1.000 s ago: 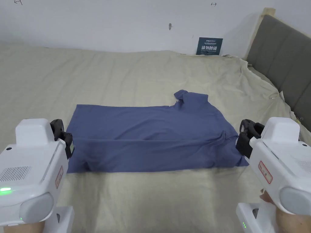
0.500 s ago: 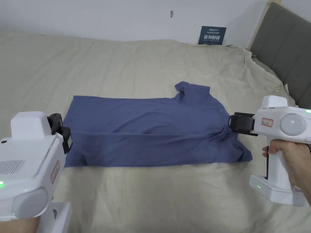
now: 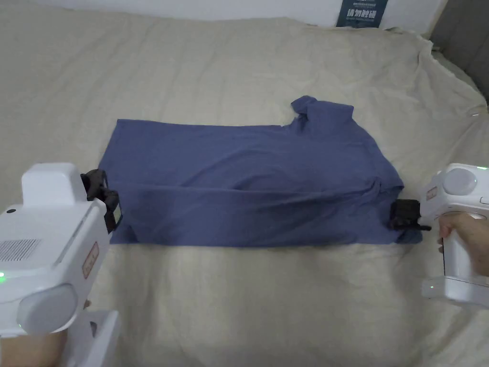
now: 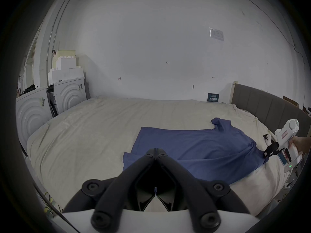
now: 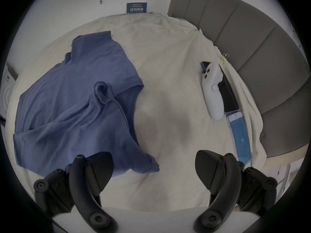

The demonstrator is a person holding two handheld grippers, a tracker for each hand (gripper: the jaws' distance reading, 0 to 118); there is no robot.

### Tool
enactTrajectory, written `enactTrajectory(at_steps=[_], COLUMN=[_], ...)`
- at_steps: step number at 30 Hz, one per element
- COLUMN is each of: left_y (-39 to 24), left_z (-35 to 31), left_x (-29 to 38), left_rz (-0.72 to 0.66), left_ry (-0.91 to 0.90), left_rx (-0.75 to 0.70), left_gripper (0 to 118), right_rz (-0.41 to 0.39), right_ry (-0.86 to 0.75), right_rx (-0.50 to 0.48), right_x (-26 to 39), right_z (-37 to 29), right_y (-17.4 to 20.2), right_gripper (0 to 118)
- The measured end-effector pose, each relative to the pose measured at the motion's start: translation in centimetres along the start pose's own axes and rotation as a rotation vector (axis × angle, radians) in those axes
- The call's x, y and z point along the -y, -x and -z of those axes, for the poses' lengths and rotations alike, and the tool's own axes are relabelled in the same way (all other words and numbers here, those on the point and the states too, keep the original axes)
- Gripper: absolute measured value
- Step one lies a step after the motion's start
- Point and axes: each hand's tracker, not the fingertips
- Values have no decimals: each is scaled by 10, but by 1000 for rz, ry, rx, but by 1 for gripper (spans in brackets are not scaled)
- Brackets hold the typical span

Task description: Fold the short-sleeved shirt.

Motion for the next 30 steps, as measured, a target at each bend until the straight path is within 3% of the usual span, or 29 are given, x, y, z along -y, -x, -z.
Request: enactTrajectory(at_steps=[3,7,9,11,12,14,16,17,21,25,30], left_y=[-1,0,2,6,8,18,31,38,67,104,98], left_z=[8,17,21,25,29,40,55,61,81,127,151], left_x=[4,9,9,9,7,3,-5,-9,-30,-34,-11], left_rz=[0,-17,-29,-43,-49,-94,-159,-192,-208,-126,-19], left_ry=[26,61,82,125,155,224,304,325,359,503,760], left_rx=[0,0,0,8,7,11,13,15,19,-33,-79], left_gripper=[0,0,0,3,13,68,110,115,115,115,115], right_rz=[5,26,41,40,33,17,8,6,10,15,13], right_ry=[21,44,40,37,37,29,11,2,-18,-28,-33], right_rx=[-37,-120,-130,-120,-116,-113,-118,-117,-129,-134,-126], right_x=[3,9,10,9,8,8,9,9,8,8,9], right_z=[7,14,17,14,12,7,0,-4,-14,-20,-23], right_y=[2,9,10,13,14,13,12,11,6,6,8], right_gripper=[79,26,14,10,10,10,10,10,10,10,10])
